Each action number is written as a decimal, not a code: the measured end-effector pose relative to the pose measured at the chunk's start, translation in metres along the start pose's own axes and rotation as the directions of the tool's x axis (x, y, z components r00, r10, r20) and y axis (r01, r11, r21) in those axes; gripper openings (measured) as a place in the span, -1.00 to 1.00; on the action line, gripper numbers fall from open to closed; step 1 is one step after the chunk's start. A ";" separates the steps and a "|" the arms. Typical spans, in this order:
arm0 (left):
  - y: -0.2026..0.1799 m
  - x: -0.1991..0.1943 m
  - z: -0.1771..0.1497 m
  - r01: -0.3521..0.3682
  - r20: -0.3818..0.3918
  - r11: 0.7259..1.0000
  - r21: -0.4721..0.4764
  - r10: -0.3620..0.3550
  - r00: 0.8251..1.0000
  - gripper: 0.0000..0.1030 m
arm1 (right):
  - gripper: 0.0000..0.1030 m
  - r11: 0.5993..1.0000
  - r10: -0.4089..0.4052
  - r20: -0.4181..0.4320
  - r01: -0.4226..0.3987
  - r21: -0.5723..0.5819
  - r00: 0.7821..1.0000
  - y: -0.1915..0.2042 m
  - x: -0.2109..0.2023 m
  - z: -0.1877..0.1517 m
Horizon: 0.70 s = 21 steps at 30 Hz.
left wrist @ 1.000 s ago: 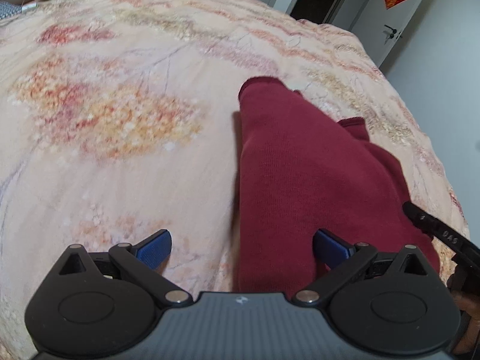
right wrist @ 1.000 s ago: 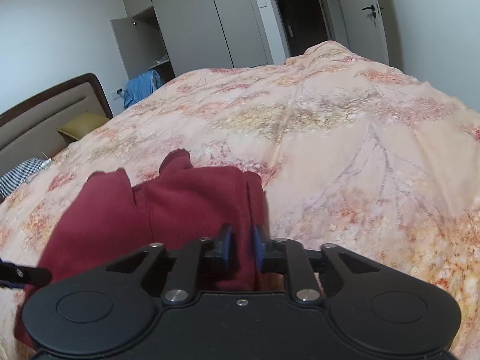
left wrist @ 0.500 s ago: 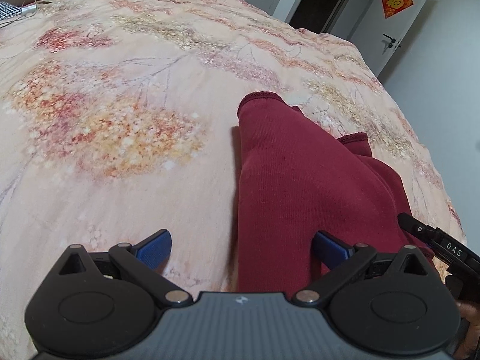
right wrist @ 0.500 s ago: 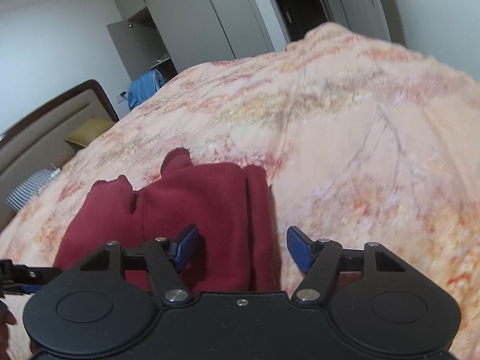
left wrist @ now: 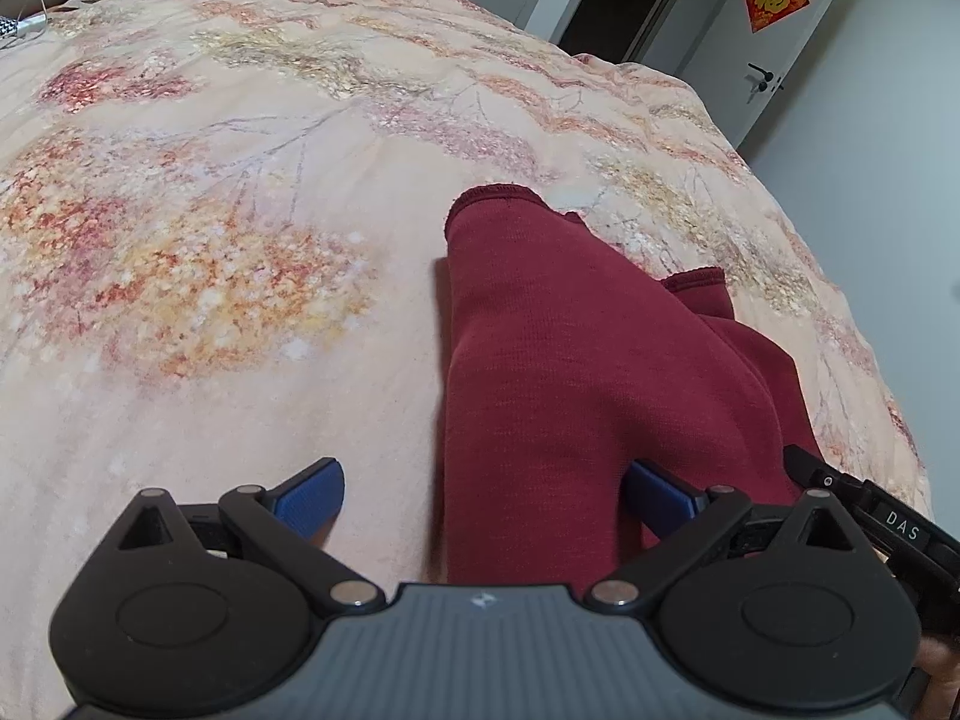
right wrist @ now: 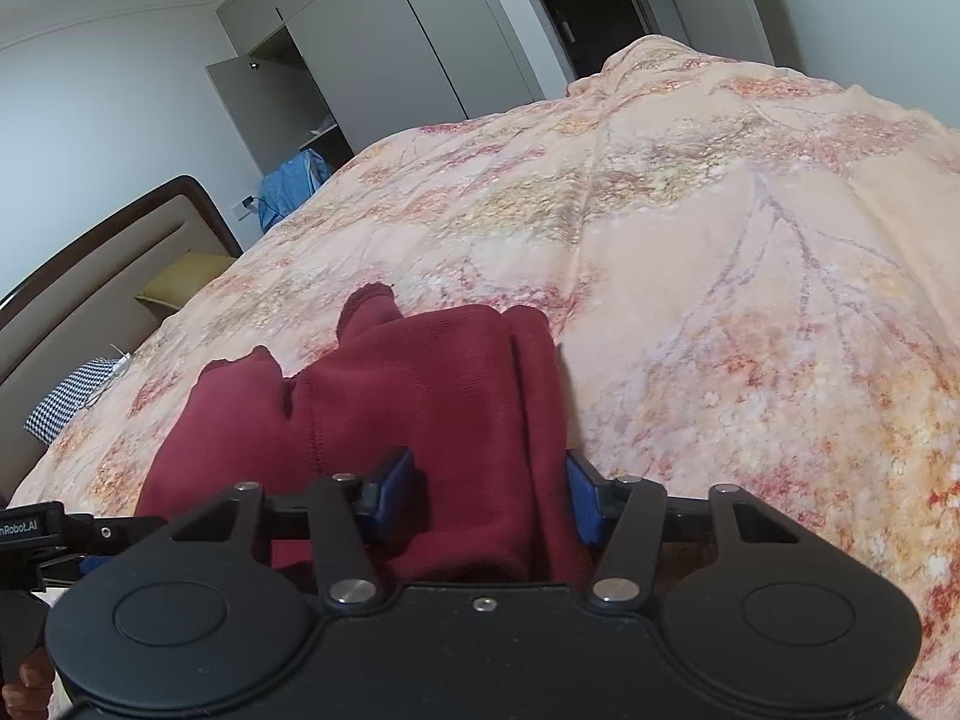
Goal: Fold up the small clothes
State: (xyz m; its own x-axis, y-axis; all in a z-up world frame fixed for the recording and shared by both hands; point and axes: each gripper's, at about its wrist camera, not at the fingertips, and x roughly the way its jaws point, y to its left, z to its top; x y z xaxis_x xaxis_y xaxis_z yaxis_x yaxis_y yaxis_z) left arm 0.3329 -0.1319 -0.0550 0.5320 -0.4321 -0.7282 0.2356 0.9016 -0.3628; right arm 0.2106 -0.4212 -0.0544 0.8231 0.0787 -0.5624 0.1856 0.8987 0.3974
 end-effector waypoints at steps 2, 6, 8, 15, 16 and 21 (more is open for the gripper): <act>-0.001 0.000 0.000 -0.002 -0.001 1.000 0.001 0.002 1.000 0.98 | -0.05 1.000 0.000 0.000 0.000 0.002 1.000 0.000 -0.001 0.000; -0.003 0.000 0.002 0.003 -0.009 1.000 0.001 -0.003 1.000 0.91 | -0.30 1.000 -0.002 0.007 0.002 -0.019 1.000 0.006 -0.006 0.001; -0.004 -0.001 0.003 0.014 -0.011 1.000 0.004 -0.014 1.000 0.79 | -0.35 1.000 -0.005 0.013 0.005 -0.030 1.000 0.009 -0.008 0.001; -0.014 -0.005 0.005 0.050 -0.008 0.998 0.027 -0.049 0.999 0.24 | -0.66 0.999 -0.005 0.047 0.007 -0.047 0.999 0.018 -0.016 0.002; -0.016 -0.007 0.006 0.043 0.000 0.998 0.038 -0.043 0.999 0.03 | -0.67 0.998 -0.002 0.059 0.006 -0.060 0.998 0.022 -0.019 0.004; -0.018 -0.028 0.018 0.058 0.059 0.996 0.062 -0.061 0.996 -0.43 | -0.70 0.990 0.062 0.131 -0.044 -0.134 0.989 0.052 -0.034 0.018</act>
State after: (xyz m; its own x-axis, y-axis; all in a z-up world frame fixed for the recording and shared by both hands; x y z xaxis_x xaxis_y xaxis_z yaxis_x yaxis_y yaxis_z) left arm 0.3285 -0.1360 -0.0179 0.5632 -0.4845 -0.6693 0.3161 0.8748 -0.3672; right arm 0.2023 -0.3851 -0.0014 0.8961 0.0771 -0.4371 0.0755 0.9440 0.3213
